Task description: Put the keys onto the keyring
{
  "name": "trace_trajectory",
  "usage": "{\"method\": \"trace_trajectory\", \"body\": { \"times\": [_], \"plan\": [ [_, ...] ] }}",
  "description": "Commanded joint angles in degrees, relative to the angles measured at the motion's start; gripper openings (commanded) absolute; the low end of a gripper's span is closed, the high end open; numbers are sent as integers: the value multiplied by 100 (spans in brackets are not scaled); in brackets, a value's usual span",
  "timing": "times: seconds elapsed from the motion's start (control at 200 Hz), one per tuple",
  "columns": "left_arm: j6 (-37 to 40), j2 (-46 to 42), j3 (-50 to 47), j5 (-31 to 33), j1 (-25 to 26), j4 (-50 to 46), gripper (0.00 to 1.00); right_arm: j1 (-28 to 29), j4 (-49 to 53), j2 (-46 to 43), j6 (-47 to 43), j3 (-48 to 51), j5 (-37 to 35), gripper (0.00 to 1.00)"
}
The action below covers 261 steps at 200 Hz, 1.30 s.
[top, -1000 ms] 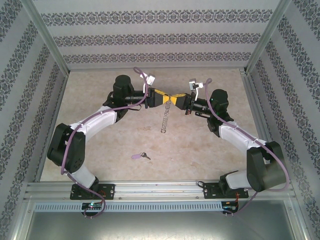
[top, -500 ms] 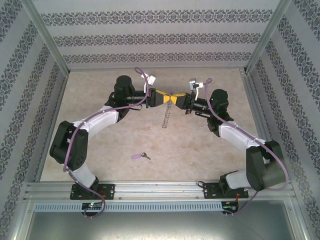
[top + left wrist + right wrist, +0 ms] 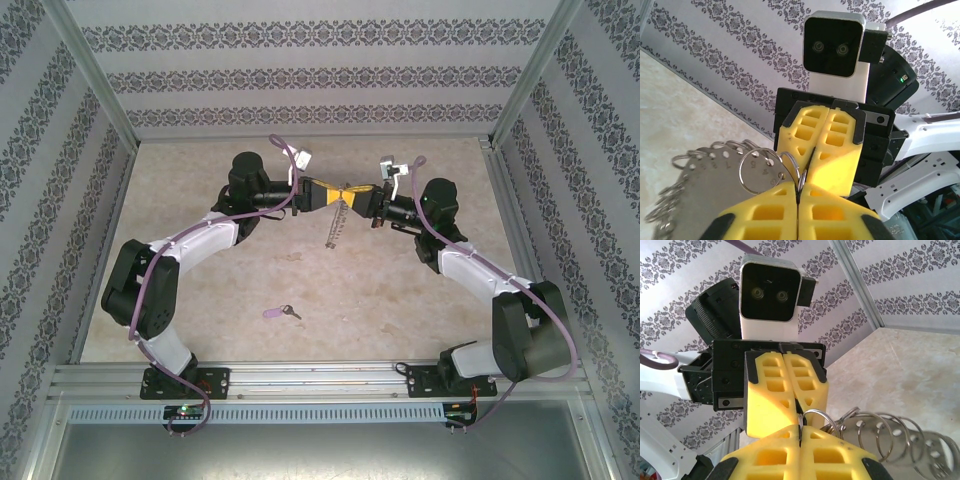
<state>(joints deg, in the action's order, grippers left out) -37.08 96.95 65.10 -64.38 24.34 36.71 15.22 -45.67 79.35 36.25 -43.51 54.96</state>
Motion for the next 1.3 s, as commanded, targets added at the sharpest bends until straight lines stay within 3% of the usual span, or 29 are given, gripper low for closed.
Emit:
{"method": "trace_trajectory", "body": {
  "times": [0.0,0.215,0.555,0.729,1.004,1.299],
  "plan": [
    [194,-3,57,-136,59,133,1,-128,-287,-1,92,-143,-26,0],
    [964,-95,296,-109,62,-774,0,-458,-103,-517,287,167,-103,17],
    [2900,-280,742,161,56,-2796,0,-564,1284,-1379,-158,584,-553,38],
    [4065,-604,764,542,71,-3458,0,-557,1311,-1343,8,706,-513,40],
    [5245,-857,723,856,88,-3786,0,-235,1284,-1221,84,730,-503,40],
    [5561,-787,869,851,111,-4013,0,139,1196,-874,88,574,-590,40]
  ]
}}
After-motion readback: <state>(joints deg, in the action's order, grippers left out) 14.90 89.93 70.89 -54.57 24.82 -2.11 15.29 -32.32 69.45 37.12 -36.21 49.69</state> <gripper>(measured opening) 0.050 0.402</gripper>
